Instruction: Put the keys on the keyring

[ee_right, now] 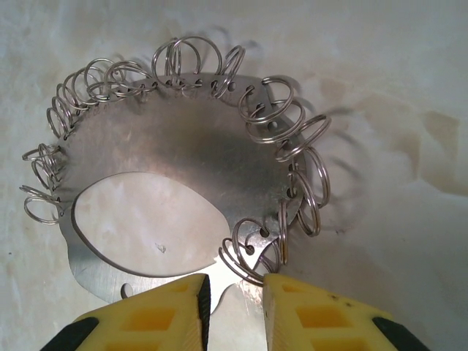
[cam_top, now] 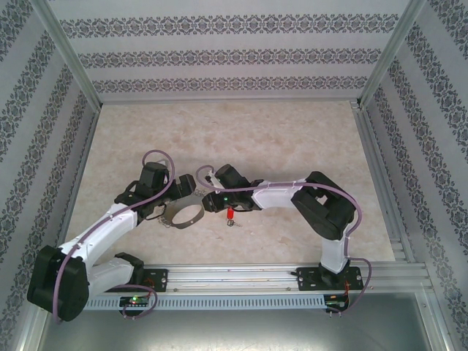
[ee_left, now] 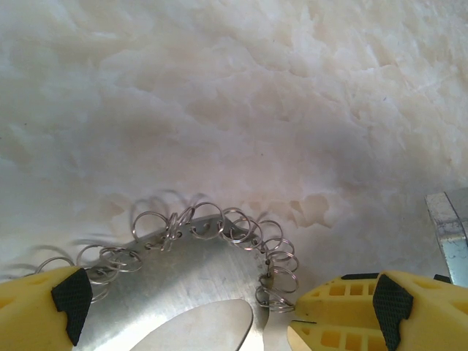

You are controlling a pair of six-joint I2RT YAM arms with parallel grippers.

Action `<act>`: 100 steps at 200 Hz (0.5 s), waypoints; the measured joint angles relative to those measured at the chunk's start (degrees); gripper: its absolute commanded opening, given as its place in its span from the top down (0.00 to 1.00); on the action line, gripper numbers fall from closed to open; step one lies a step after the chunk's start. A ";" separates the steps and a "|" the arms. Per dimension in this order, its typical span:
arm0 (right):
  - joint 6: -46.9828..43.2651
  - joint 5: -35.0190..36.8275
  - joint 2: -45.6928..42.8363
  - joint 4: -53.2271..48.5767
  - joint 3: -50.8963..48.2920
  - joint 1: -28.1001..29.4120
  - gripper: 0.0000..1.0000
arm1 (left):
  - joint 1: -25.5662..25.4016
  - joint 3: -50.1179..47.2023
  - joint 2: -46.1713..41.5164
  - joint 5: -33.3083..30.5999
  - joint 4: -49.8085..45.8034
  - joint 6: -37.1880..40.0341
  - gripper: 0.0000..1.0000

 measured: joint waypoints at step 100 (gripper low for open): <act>-0.07 -1.27 1.88 -0.02 1.53 0.00 0.75 | 0.02 0.00 1.81 1.53 1.81 -0.13 0.00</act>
